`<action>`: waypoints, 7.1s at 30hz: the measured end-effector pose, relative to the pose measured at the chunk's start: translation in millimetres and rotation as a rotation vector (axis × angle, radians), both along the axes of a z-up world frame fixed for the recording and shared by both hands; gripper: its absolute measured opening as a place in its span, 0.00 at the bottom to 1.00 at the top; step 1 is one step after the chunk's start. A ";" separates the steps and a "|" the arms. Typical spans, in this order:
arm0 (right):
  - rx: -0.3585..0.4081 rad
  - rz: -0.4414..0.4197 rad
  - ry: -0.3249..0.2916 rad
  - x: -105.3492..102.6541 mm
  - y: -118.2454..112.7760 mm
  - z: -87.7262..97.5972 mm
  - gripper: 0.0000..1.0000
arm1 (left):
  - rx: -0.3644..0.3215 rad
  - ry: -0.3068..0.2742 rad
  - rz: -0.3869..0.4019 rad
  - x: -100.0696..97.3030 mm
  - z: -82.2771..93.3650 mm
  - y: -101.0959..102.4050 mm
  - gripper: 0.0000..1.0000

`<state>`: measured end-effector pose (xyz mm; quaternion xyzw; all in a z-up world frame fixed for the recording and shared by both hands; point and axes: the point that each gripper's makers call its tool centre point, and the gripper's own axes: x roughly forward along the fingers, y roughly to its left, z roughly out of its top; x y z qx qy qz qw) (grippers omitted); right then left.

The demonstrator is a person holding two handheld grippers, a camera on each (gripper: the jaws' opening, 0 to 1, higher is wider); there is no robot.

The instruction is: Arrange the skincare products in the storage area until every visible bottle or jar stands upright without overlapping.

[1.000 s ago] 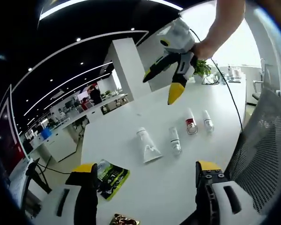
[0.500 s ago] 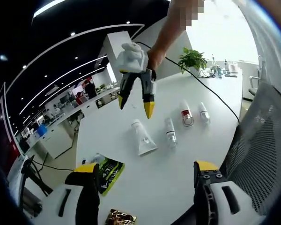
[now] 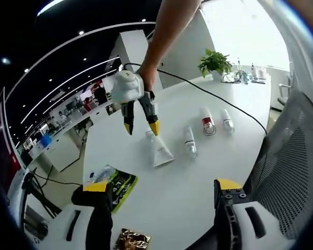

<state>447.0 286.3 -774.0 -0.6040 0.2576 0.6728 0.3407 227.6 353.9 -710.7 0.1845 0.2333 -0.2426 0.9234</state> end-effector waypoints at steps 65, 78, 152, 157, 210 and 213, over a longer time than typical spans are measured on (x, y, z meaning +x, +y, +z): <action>0.874 -0.979 0.398 -183.7 31.8 131.7 0.16 | -0.936 0.074 0.191 32.4 108.9 15.8 0.53; 0.897 -0.929 0.468 -228.9 57.8 143.1 0.16 | -1.007 0.094 0.117 19.0 102.8 -20.1 0.44; 0.369 -0.246 0.455 -292.0 35.4 153.0 0.10 | -0.379 0.228 -0.427 -48.5 38.5 -90.3 0.14; 0.317 -0.213 0.421 -298.3 33.0 144.6 0.10 | -0.352 0.228 -0.451 -51.0 35.5 -92.5 0.14; 0.307 -0.637 0.071 -72.3 -24.2 155.5 0.04 | 0.055 0.076 0.020 6.4 -2.9 23.1 0.40; 0.304 -0.670 0.083 -60.1 -28.5 154.4 0.04 | 0.052 0.073 0.025 7.2 -2.0 23.7 0.40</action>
